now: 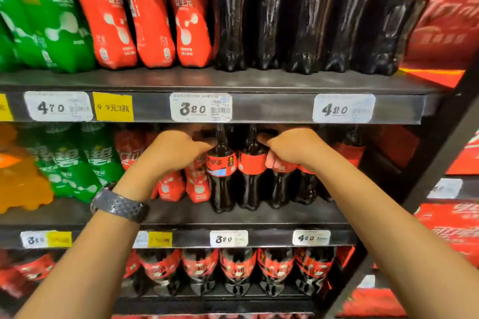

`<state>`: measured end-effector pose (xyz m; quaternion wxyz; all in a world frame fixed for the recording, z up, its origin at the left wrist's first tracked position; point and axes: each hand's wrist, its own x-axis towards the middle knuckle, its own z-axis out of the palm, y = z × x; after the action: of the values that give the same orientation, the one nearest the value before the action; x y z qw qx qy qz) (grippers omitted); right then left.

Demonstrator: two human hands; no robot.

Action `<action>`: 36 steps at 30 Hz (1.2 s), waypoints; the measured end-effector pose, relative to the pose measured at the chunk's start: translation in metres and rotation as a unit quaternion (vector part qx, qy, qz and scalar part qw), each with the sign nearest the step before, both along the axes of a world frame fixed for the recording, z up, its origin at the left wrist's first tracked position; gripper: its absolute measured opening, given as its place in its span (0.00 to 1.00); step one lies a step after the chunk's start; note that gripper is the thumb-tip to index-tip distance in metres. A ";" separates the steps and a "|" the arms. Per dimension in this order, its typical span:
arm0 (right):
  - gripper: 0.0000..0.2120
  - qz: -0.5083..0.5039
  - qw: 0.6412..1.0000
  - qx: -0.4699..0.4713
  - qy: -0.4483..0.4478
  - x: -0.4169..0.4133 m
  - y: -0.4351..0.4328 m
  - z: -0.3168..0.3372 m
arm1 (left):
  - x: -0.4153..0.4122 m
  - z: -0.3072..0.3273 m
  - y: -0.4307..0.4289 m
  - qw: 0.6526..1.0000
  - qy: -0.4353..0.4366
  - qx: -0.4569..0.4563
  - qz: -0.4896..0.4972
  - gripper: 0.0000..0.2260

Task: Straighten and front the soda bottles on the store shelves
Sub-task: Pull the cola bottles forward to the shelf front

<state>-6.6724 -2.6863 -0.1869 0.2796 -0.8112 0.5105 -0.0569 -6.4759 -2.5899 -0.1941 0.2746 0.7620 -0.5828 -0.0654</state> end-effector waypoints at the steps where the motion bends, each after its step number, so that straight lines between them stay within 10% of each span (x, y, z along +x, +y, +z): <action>1: 0.31 0.001 0.999 -0.024 0.024 -0.001 0.003 0.000 | 0.001 0.000 -0.001 1.000 0.017 -0.017 -0.002 0.17; 4: 0.19 -0.014 0.990 -0.135 0.025 -0.003 0.007 -0.002 | -0.004 -0.007 -0.004 0.998 0.038 -0.041 0.038 0.18; 8: 0.26 -0.037 0.970 -0.239 0.027 -0.004 0.010 -0.008 | -0.011 -0.015 -0.002 0.991 0.035 -0.121 0.049 0.17; 15: 0.38 -0.091 0.991 -0.060 -0.080 -0.004 0.003 -0.003 | 0.000 -0.008 -0.009 0.978 0.169 -0.121 -0.021 0.09; 21: 0.12 -0.047 0.971 -0.226 -0.060 -0.004 0.003 -0.007 | -0.002 -0.016 -0.015 0.984 0.104 -0.141 0.023 0.18; 30: 0.35 -0.076 0.992 -0.097 -0.023 -0.003 0.006 -0.004 | 0.000 -0.012 -0.013 0.981 0.129 -0.143 -0.028 0.15; 36: 0.26 -0.079 0.966 -0.238 -0.065 0.005 0.014 -0.011 | -0.008 -0.010 -0.005 0.977 0.180 -0.115 -0.001 0.01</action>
<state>-6.6676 -2.6724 -0.1977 0.1059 -0.8061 0.5251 -0.2515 -6.4843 -2.5951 -0.2041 0.4603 0.7005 -0.5285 -0.1346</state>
